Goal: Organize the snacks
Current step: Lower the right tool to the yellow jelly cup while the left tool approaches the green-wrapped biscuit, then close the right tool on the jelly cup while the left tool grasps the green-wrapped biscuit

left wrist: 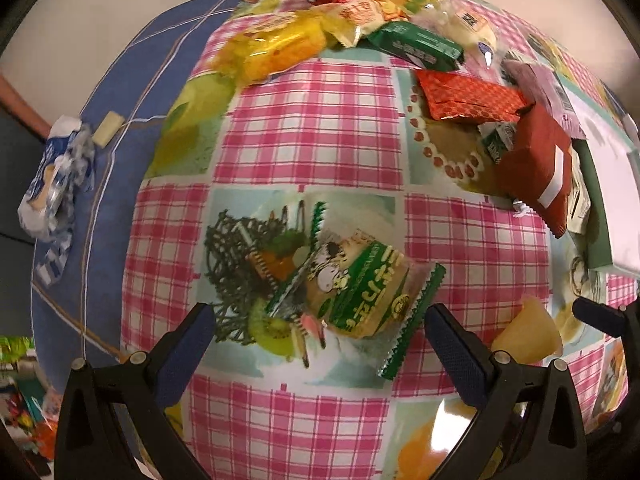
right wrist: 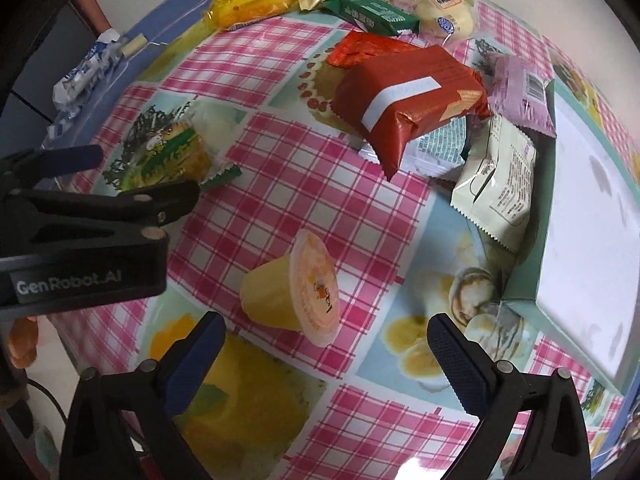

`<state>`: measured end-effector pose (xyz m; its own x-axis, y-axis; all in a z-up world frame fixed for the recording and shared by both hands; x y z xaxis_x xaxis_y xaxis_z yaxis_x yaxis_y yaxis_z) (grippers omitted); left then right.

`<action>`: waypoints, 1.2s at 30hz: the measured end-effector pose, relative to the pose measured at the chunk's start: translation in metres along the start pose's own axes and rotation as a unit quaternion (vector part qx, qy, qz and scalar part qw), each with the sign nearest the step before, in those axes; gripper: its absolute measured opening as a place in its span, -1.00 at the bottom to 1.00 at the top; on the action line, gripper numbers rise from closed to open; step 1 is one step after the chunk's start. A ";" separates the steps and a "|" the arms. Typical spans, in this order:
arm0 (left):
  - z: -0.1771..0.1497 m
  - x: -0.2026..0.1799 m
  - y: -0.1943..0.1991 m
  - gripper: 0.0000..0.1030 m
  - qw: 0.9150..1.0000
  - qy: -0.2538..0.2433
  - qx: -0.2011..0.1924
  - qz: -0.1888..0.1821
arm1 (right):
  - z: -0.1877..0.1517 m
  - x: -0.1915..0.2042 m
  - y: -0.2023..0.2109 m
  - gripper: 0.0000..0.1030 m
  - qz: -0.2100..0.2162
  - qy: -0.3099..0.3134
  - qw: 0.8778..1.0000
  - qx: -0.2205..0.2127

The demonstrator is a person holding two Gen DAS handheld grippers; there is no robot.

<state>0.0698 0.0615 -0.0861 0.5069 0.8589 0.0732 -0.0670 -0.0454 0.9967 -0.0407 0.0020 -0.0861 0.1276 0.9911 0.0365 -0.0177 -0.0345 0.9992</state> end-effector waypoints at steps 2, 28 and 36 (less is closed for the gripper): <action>0.004 -0.004 -0.003 1.00 1.000 -0.007 -0.001 -0.001 | 0.002 0.003 -0.003 0.89 -0.007 0.004 1.000 -0.001; 0.016 -0.015 -0.006 0.05 0.999 0.010 -0.010 -0.050 | 0.042 0.016 -0.021 -0.08 0.005 -0.004 0.999 -0.037; 0.011 -0.010 -0.004 0.01 0.997 0.029 -0.012 -0.067 | 0.039 -0.002 -0.023 -0.09 0.022 -0.021 0.999 -0.035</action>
<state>0.0745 0.0476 -0.0905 0.4621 0.8846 -0.0628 -0.0240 0.0833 0.9962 -0.0022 -0.0041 -0.1085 0.1668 0.9826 0.0823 -0.0940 -0.0673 0.9933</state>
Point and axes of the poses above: each gripper's, at about its wrist camera, not at the fingertips, and y roughly against the way its jaws point, x to its left, z to its top, the point moved 1 cm from there along -y, roughly the way its jaws point, and after that the axes turned 11 degrees about x, right-handed, at the moved point
